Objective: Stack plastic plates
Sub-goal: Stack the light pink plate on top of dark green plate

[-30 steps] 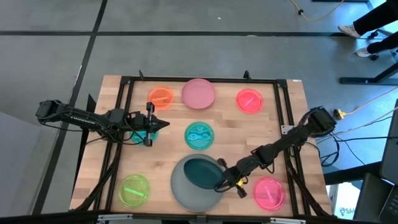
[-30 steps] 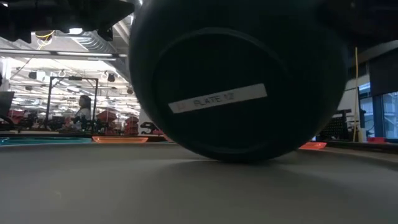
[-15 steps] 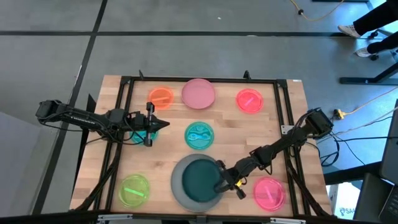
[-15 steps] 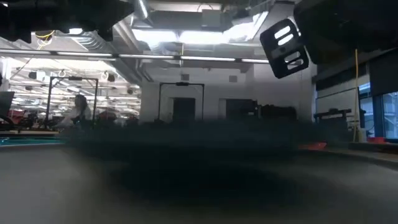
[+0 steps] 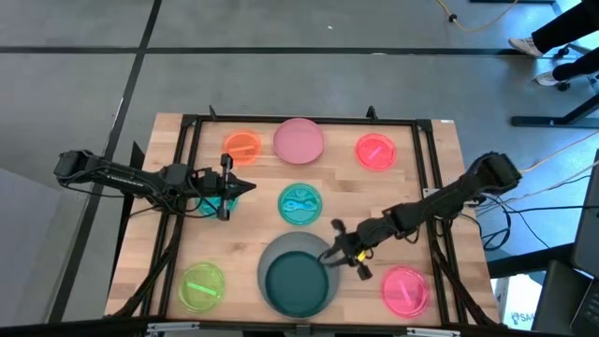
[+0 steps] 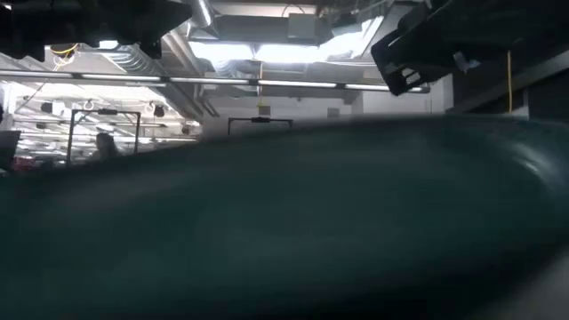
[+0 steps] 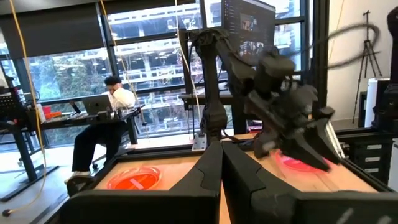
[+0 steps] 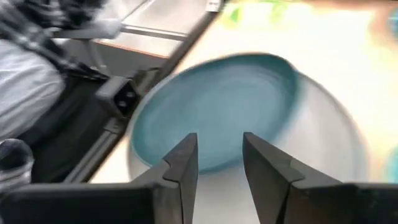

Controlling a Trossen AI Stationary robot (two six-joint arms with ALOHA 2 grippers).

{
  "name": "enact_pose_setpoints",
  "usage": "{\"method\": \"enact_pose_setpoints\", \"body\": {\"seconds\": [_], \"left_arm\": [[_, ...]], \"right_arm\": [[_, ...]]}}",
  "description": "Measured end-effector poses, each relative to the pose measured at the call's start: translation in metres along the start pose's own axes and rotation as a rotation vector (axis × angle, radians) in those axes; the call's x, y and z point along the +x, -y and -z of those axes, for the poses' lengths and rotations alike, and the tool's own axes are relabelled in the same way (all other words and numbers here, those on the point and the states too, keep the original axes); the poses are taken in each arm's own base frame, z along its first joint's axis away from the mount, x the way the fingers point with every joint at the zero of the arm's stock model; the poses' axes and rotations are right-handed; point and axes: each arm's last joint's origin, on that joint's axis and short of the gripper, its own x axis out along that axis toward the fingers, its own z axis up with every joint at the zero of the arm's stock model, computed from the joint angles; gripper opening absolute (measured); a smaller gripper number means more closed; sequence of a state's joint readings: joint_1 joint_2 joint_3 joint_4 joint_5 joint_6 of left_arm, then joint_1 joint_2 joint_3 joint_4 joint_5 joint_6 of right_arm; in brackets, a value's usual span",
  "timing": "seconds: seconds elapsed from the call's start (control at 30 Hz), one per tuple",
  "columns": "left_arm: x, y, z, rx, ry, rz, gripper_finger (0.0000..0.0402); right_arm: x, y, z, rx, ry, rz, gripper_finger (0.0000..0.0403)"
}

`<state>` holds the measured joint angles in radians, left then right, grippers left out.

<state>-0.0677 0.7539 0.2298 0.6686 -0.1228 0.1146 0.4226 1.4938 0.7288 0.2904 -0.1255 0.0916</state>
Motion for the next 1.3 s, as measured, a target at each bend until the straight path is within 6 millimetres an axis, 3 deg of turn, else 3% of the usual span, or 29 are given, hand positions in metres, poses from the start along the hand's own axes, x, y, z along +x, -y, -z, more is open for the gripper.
{"method": "enact_pose_setpoints", "body": {"seconds": [0.17,0.37,0.7,0.83,1.1,1.3], "left_arm": [[0.006,0.0,0.008,0.006,-0.037,-0.037,0.0],[0.022,-0.007,0.02,0.015,-0.106,-0.115,0.0],[0.08,-0.025,0.044,0.038,-0.485,-0.248,0.0],[0.098,-0.038,0.057,0.078,-0.647,-0.328,0.0],[0.123,-0.063,0.079,0.116,-0.745,-0.38,0.0001],[0.124,-0.082,0.092,0.104,-0.784,-0.345,0.0052]], "right_arm": [[-0.023,0.006,-0.006,-0.045,-0.045,0.16,0.0118],[-0.031,0.012,-0.001,-0.132,-0.11,0.342,0.0118],[-0.046,0.06,0.019,-0.091,-0.154,0.433,0.0117],[-0.054,0.083,0.031,-0.069,-0.07,0.423,0.0117],[-0.074,0.115,0.047,-0.048,0.077,0.523,0.0117],[-0.08,0.124,0.046,-0.012,0.107,0.563,0.0117]]}}
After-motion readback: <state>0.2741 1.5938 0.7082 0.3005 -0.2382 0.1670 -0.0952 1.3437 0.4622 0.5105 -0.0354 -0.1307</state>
